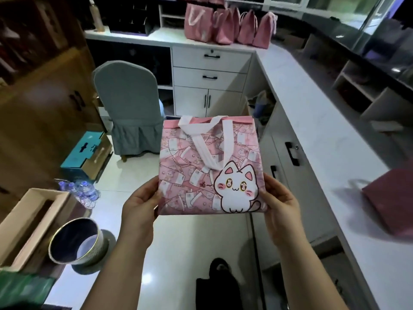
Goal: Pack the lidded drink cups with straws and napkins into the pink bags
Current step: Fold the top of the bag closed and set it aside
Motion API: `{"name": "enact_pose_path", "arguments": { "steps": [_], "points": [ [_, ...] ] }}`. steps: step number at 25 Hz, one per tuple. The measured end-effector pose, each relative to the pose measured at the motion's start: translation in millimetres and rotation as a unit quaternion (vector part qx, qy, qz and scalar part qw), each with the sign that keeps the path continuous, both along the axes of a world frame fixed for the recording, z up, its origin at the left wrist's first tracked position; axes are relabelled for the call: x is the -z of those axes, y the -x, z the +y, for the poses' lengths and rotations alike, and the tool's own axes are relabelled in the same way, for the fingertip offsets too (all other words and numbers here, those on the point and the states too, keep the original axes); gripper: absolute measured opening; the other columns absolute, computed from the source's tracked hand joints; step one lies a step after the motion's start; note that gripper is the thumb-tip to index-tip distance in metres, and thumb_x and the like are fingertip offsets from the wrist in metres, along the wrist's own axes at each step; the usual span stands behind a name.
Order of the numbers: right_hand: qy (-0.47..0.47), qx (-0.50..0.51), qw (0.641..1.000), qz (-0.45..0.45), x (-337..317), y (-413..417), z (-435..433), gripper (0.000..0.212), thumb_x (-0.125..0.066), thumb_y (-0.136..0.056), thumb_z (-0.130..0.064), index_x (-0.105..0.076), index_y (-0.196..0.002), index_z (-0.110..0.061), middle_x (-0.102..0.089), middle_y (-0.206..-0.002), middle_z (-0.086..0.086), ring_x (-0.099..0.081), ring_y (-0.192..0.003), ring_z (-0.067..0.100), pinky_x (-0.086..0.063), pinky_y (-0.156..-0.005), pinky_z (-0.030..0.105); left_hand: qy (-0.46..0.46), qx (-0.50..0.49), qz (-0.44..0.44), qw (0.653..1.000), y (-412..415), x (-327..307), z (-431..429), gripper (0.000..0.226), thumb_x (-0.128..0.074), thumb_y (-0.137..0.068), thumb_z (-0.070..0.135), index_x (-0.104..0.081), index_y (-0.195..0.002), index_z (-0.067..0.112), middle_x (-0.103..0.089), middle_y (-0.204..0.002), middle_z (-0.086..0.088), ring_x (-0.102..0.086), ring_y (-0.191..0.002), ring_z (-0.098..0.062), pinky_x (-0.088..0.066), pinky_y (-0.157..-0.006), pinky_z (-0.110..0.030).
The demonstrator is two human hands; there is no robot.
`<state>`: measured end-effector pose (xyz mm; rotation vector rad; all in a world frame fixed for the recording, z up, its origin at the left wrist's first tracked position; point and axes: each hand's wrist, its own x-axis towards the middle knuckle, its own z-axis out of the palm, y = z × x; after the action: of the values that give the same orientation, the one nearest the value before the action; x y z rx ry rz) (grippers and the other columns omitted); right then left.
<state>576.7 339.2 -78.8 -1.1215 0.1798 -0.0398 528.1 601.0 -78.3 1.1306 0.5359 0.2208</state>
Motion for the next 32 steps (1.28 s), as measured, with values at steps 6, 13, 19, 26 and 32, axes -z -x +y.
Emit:
{"name": "enact_pose_path", "arguments": {
  "steps": [6,13,19,26,32],
  "points": [
    [-0.036,-0.046,0.996,-0.062,-50,-203,-12,0.043,-0.067,-0.070,-0.005,-0.064,-0.113,-0.003,-0.073,-0.104,0.011,-0.069,-0.094,0.021,-0.057,-0.072,0.027,-0.037,-0.031,-0.060,0.997,-189,-54,-13,0.035,-0.052,-0.092,-0.005,-0.065,-0.115,0.018,-0.074,-0.098,0.009,-0.070,-0.086,-0.004,-0.058,-0.071,-0.022],
    [-0.064,-0.112,0.986,-0.110,-120,-419,20,0.048,-0.070,-0.066,-0.007,-0.064,-0.113,-0.004,-0.072,-0.105,0.013,-0.068,-0.096,0.025,-0.058,-0.077,0.033,-0.078,-0.078,-0.063,0.992,-389,-126,18,0.036,-0.051,-0.093,-0.005,-0.067,-0.110,0.022,-0.072,-0.107,0.002,-0.069,-0.099,-0.016,-0.056,-0.084,-0.035],
    [-0.064,-0.080,0.983,-0.152,-164,-590,68,0.041,-0.050,-0.086,0.014,-0.053,-0.126,0.006,-0.058,-0.125,0.028,-0.055,-0.118,0.040,-0.050,-0.093,0.044,-0.112,-0.057,-0.160,0.979,-568,-177,67,0.036,-0.052,-0.089,-0.011,-0.067,-0.105,0.017,-0.073,-0.090,0.008,-0.070,-0.078,-0.006,-0.058,-0.065,-0.025],
    [-0.058,-0.041,0.982,-0.174,-206,-765,129,0.034,-0.050,-0.084,0.015,-0.063,-0.110,-0.002,-0.074,-0.093,0.008,-0.068,-0.088,0.022,-0.059,-0.076,0.031,-0.122,0.000,-0.198,0.972,-777,-204,140,0.035,-0.056,-0.088,-0.012,-0.067,-0.091,0.021,-0.073,-0.090,0.005,-0.067,-0.081,-0.013,-0.055,-0.059,-0.020],
    [-0.073,0.033,0.975,-0.209,-244,-914,124,0.034,-0.052,-0.083,0.014,-0.064,-0.108,-0.007,-0.074,-0.094,0.006,-0.068,-0.092,0.023,-0.056,-0.085,0.036,-0.137,0.057,-0.221,0.964,-973,-260,139,0.028,-0.060,-0.086,-0.010,-0.067,-0.093,0.016,-0.070,-0.095,-0.003,-0.067,-0.080,-0.016,-0.054,-0.057,-0.020]
  ]
}}
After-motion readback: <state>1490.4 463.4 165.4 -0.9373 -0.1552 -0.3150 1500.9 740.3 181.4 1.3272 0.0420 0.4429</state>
